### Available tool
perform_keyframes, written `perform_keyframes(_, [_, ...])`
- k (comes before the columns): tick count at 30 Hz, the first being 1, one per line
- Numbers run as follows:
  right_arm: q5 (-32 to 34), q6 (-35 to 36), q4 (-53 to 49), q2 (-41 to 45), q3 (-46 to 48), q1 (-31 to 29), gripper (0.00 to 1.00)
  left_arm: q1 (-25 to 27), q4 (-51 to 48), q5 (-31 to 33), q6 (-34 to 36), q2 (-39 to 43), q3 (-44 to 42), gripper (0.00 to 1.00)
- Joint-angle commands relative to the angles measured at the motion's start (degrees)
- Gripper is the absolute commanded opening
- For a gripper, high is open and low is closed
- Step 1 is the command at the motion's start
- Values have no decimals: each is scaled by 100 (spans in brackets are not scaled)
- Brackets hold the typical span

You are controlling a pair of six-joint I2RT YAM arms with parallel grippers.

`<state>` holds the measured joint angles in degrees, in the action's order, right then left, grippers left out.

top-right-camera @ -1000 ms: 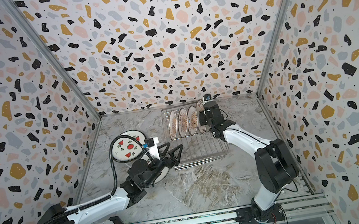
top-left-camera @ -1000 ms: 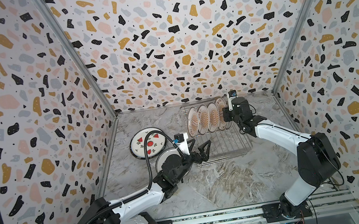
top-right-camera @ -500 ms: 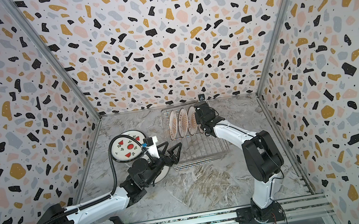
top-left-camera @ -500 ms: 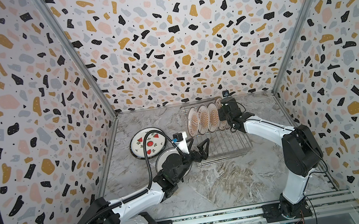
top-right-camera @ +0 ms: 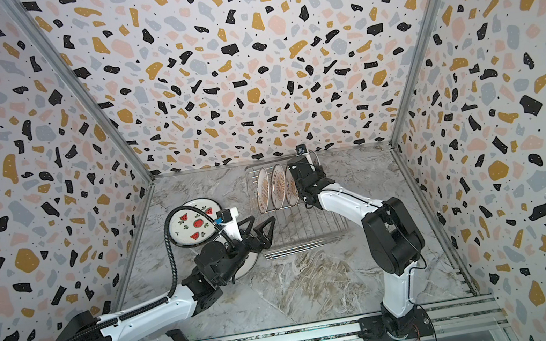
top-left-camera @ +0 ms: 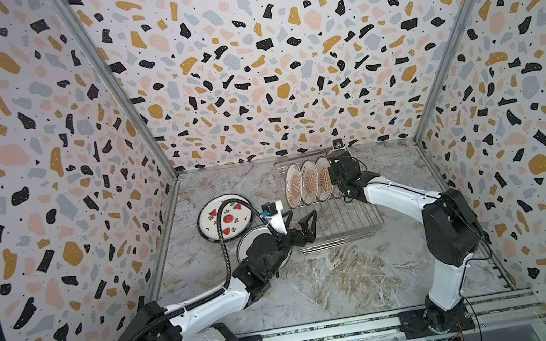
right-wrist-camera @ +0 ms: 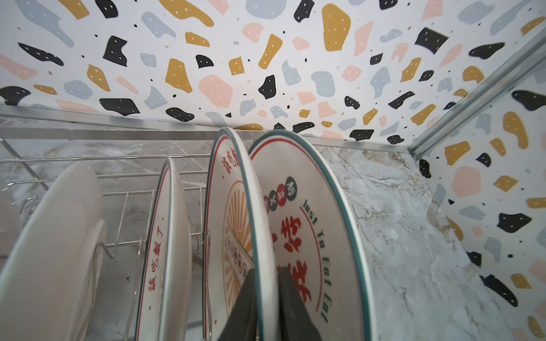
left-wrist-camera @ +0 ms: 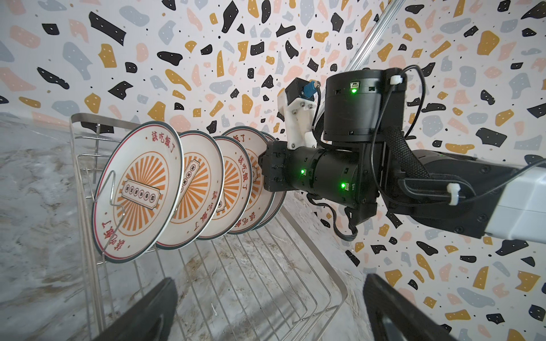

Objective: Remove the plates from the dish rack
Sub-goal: 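Close the right gripper on the top edge of the nearest sunburst plate, then lift the orange-sunburst plate up out of the rack with the right gripper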

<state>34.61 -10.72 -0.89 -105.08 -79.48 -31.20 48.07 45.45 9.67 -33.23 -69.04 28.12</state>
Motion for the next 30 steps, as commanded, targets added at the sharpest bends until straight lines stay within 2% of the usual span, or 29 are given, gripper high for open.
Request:
perform_keyframes(1, [521,205,-14,67,-270,-93,15,34,207,105,10,126,-67,100])
perform_keyframes(6, [922,398,205,336,-104,-216,12,35,256,208,1,162,-109,100])
perform_keyframes(9, [1053,533,424,586,91,-273,6,29,450,401,-155,183,-203,100])
perform_keyframes(12, [639,491,472,796,253,-229,6,32,1174,781,-444,291,-675,100])
perform_keyframes(15, [-186,241,310,823,323,-42,7,30,1145,818,-471,364,-739,100])
perform_keyframes(17, [-148,248,326,789,341,-26,6,30,1037,786,-481,372,-703,100])
perform_keyframes(20, [325,264,346,781,300,-82,6,30,1001,754,-469,365,-685,100])
perform_keyframes(30, [2050,1036,816,1248,393,-573,1,31,1037,910,-443,117,-641,100])
